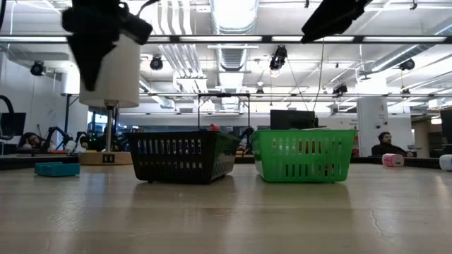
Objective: Pick & Place Office items
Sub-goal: Put the blue digital clock into the black basket
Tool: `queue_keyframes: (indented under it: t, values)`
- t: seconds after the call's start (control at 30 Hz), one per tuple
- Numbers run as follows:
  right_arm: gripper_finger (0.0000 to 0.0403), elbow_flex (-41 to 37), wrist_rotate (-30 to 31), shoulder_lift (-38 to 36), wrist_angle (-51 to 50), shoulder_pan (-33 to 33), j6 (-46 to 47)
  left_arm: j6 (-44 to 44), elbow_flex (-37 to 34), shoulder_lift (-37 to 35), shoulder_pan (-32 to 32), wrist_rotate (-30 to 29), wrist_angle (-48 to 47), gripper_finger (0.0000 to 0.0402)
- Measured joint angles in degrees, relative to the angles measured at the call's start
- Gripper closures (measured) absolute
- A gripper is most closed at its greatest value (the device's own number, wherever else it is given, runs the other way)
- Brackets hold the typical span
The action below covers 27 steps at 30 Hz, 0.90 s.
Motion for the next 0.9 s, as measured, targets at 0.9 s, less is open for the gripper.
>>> queue_keyframes:
  t: [0.9]
  values:
    - [0.0109, -4.16, 0.43, 0.19, 0.21, -0.09, 6.93, 21.19, -24.47, 0.04, -9.51, -4.75, 1.92, 0.0087]
